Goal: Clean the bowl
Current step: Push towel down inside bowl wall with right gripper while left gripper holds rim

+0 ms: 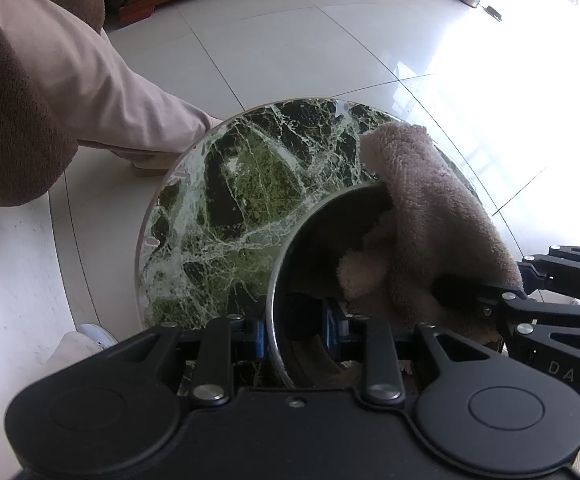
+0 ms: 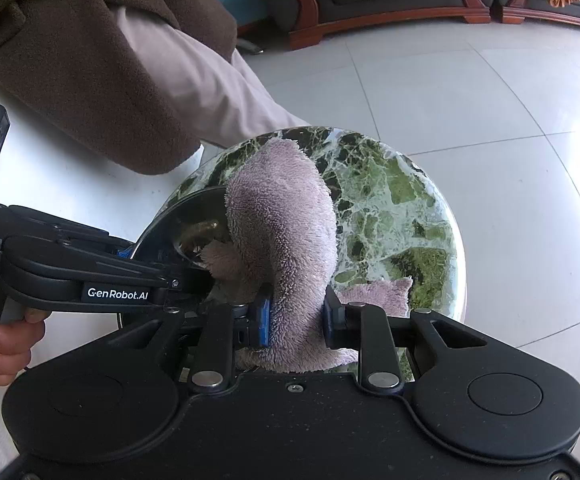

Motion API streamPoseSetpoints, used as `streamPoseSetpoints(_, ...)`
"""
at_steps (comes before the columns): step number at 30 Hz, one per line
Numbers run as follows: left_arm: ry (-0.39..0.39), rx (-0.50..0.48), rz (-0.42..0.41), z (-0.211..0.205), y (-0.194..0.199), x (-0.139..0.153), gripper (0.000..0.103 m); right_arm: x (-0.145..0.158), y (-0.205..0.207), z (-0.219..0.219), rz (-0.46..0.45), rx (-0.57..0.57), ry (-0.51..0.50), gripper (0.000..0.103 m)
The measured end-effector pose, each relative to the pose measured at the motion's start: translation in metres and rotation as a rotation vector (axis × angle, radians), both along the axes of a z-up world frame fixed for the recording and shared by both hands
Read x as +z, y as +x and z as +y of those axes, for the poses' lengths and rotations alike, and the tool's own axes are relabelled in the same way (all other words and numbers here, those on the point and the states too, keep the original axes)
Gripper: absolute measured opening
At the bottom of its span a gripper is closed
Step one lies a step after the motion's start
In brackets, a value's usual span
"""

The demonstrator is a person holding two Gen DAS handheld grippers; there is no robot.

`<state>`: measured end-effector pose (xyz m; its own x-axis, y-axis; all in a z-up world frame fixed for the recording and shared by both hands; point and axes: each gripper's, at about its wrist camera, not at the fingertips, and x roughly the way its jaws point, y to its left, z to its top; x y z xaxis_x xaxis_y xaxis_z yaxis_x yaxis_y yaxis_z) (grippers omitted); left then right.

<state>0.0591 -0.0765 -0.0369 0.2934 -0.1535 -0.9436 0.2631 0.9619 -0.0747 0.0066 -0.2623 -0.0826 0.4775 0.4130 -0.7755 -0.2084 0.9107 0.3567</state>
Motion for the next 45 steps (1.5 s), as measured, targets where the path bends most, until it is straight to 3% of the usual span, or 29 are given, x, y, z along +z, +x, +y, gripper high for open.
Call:
streamPoseSetpoints(28, -0.017, 0.006, 0.004, 0.005, 0.000, -0.001, 0.026, 0.001, -0.012, -0.003, 0.015, -0.063, 0.047, 0.025)
streamPoseSetpoints(38, -0.033, 0.017, 0.022, 0.012, -0.007, 0.001, 0.021, 0.005, 0.008, 0.011, -0.018, 0.041, -0.063, 0.022)
streamPoseSetpoints(45, -0.042, -0.025, -0.044, 0.010, 0.012, 0.018, 0.021, 0.008, 0.017, 0.016, -0.022, 0.091, -0.101, 0.022)
